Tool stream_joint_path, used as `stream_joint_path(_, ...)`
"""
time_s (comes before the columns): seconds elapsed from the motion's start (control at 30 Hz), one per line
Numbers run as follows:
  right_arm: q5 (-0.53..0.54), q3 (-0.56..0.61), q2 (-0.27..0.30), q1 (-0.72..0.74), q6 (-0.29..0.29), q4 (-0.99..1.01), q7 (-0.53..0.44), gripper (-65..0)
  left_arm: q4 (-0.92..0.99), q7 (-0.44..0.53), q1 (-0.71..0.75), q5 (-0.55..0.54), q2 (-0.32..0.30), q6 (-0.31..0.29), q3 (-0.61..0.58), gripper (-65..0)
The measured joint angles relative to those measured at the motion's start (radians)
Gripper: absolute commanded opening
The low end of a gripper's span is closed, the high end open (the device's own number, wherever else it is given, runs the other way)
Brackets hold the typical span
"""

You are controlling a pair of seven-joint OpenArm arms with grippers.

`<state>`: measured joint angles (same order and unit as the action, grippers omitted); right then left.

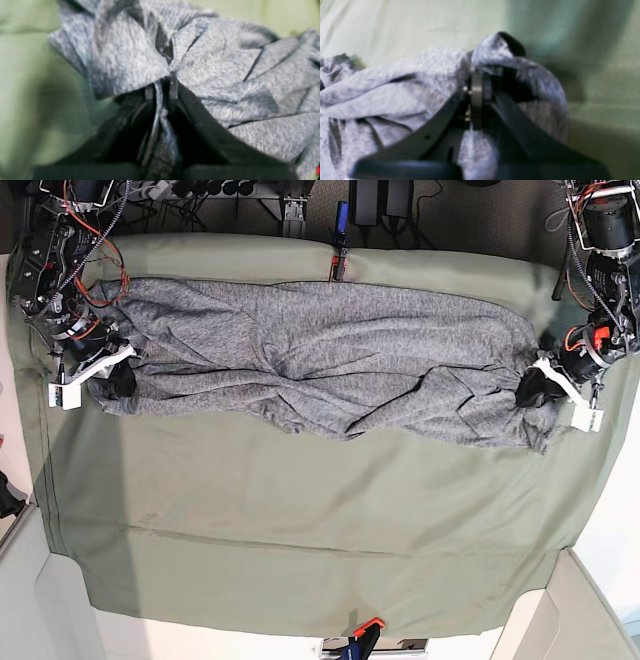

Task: Fold the T-shirt properly
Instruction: 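Hold the shirt ends with both grippers and straighten the folded strip, then fold the shirt end with the left gripper toward the right gripper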

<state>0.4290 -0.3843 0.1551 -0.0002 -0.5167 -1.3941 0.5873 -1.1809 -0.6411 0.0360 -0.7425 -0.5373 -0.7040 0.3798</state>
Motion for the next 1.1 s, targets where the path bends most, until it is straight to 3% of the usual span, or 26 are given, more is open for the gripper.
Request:
stream_joint_path(0.17,0.0,0.0,0.0,0.0,-0.003,0.0,0.0,-65.0,-0.159,0.008,0.003,0.057,-0.005,0.01,0.021,-65.0)
stream_joint_path(0.53,0.0,0.0,0.0,0.0,-0.004,0.0,0.0,-65.0,-0.63,0.015,0.192,0.201,-0.011,0.016,-0.113,-65.0)
stream_joint_path(0.67,0.0,0.0,0.0,0.0,-0.004,0.0,0.0,-65.0,-0.781,0.014,0.233,0.216,-0.012,0.01,-0.225,-65.0)
stream_joint_path(0.83,0.005,0.0,0.0,0.0,-0.006,0.0,0.0,-65.0,-0.797,0.056,0.214,0.282,-0.003,0.011,-0.423,-63.9)
stream_joint_path(0.9,0.01,0.0,0.0,0.0,-0.012,0.0,0.0,-65.0,-0.781,0.078,0.2,0.367,0.034,0.045,-0.485,-56.9)
stream_joint_path(1.0,0.042,0.0,0.0,0.0,-0.019,0.0,0.003,-65.0,-0.72,0.087,0.151,0.452,0.097,0.184,-0.534,-54.8)
stream_joint_path(1.1,0.077,0.0,0.0,-0.002,-0.019,0.0,0.027,-65.0,-0.653,0.089,0.089,0.461,0.142,0.206,-0.537,-50.9)
